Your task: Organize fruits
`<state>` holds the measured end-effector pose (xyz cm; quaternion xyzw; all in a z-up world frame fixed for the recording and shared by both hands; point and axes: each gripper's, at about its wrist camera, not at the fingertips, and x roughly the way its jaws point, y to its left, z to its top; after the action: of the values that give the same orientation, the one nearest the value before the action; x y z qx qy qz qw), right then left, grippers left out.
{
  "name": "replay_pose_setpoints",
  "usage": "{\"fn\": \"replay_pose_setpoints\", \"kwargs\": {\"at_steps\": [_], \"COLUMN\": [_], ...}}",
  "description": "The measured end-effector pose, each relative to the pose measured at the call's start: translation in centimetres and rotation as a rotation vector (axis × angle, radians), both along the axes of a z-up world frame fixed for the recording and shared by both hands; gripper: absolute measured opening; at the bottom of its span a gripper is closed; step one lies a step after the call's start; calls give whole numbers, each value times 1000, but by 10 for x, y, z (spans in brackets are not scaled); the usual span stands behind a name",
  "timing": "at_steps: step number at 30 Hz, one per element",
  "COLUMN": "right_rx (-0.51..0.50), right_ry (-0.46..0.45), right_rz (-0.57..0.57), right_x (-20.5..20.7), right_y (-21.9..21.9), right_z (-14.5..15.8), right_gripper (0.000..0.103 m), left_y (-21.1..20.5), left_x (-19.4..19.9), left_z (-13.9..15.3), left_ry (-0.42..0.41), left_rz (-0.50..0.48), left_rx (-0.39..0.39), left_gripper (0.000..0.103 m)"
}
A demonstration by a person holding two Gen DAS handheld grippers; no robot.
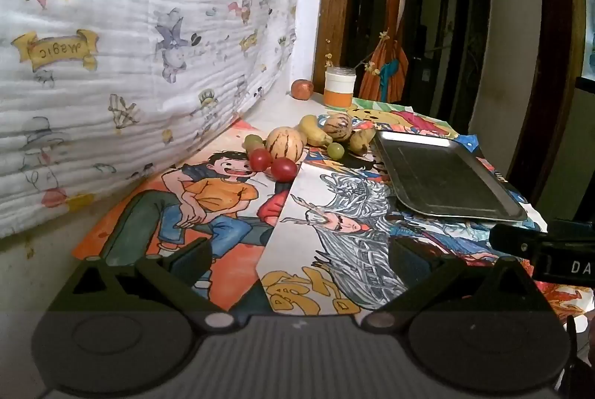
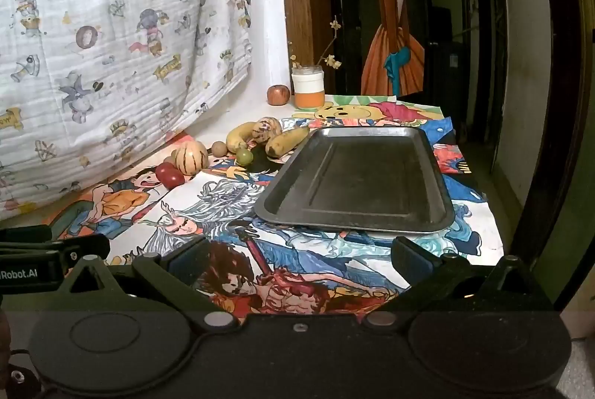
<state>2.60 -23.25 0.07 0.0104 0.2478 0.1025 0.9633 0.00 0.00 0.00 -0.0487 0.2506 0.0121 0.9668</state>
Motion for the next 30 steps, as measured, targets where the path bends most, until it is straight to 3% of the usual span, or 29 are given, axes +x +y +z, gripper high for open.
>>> {"fn": "replay_pose_setpoints", "kwargs": {"at_steps": [30], "right_rx": [4], "right_ry": [9], "right_rz": [0], "right_x": [0], "right_y": [-1], "right_z": [0], "right_gripper": [103], "left_y": [0], "left_x": [0], "left_z": [-6], "left_ry": [10], "left_rz": [-8], "left_rx": [-3], "left_gripper": [103]}}
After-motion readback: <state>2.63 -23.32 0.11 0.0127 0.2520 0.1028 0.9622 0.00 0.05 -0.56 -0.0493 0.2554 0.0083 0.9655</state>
